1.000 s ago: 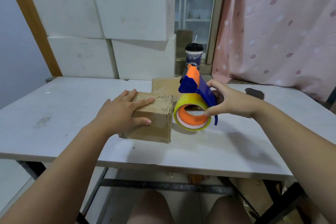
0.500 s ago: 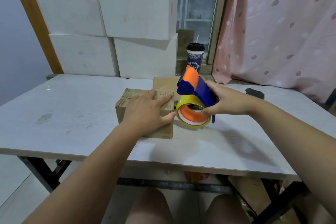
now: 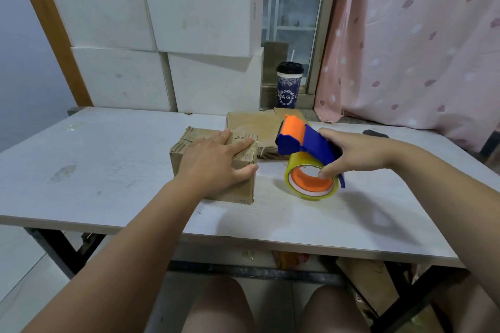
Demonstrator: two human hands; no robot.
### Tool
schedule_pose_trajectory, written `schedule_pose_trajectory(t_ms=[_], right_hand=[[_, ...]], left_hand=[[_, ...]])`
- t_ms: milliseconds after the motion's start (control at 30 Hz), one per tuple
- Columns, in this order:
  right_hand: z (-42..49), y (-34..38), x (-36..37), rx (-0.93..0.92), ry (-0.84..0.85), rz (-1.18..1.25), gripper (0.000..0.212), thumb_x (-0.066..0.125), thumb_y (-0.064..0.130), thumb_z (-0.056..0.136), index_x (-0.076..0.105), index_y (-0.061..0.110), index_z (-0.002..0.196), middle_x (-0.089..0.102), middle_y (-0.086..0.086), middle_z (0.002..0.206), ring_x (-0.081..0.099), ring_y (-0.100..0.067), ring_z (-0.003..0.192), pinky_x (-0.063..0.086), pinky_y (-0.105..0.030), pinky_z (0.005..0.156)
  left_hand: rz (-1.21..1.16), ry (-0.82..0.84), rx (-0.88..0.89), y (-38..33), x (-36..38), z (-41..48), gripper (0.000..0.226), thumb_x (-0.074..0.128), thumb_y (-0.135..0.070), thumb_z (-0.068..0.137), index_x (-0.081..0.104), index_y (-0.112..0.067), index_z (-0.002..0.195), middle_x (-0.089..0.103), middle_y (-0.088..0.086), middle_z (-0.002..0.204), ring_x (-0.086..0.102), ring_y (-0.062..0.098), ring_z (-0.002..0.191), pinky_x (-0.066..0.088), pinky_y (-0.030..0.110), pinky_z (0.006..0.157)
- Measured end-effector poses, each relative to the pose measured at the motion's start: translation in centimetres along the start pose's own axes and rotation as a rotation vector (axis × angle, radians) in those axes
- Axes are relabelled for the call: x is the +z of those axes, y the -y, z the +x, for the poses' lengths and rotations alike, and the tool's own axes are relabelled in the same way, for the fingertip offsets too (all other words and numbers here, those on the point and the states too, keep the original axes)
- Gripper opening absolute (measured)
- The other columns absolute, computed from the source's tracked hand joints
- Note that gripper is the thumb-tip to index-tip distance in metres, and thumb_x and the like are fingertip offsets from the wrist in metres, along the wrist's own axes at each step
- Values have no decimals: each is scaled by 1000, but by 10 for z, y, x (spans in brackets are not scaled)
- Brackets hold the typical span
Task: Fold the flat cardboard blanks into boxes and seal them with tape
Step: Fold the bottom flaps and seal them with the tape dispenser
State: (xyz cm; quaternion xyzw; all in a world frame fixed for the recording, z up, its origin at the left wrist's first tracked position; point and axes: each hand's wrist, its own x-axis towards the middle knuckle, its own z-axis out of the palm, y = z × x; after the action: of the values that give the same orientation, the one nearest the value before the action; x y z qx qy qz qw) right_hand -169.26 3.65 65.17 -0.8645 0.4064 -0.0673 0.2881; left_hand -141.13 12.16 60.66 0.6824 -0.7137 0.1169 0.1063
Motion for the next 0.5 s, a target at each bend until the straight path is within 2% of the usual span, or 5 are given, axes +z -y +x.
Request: schedule_pose_trajectory(t_ms=[200,333,367,433,500], right_hand=[[-9,-6,-6,56,35,-94,36,81,37,74,49,39,91,57,21,78,54,5,65,38,-14,63],[-18,-13,-1,87,37,-31,49,79,53,67,52,43,107,59,19,91,59,2,80,43,-22,73],[-19,-11,1,74,26,-48,57,77,59,67,48,49,116,59,23,98,59,-1,89,45,-24,79],[-22,-7,5,25,7,-71,74,66,65,73,26,63,135,51,28,120,54,-4,107,43,-26,91],[-26,-5,8,-37,-23,-100,68,51,67,76,11,75,131,49,25,127,52,-5,108,41,-22,91]], left_hand=[[-8,-3,7,2,-1,0,80,11,-82,67,22,-54,141,32,-3,150,41,22,128,36,36,98],[-12,-22,-1,1,1,0,79,13,-82,67,25,-55,140,32,-4,150,39,21,129,36,36,98],[-12,-23,-4,1,2,0,79,12,-82,66,25,-55,140,32,-4,151,39,21,130,36,36,98],[-12,-18,-5,1,1,0,81,10,-83,65,24,-55,140,31,-4,152,39,21,131,36,36,98],[-6,-25,3,2,2,0,81,9,-83,65,23,-55,140,32,-3,151,40,22,130,37,36,97]])
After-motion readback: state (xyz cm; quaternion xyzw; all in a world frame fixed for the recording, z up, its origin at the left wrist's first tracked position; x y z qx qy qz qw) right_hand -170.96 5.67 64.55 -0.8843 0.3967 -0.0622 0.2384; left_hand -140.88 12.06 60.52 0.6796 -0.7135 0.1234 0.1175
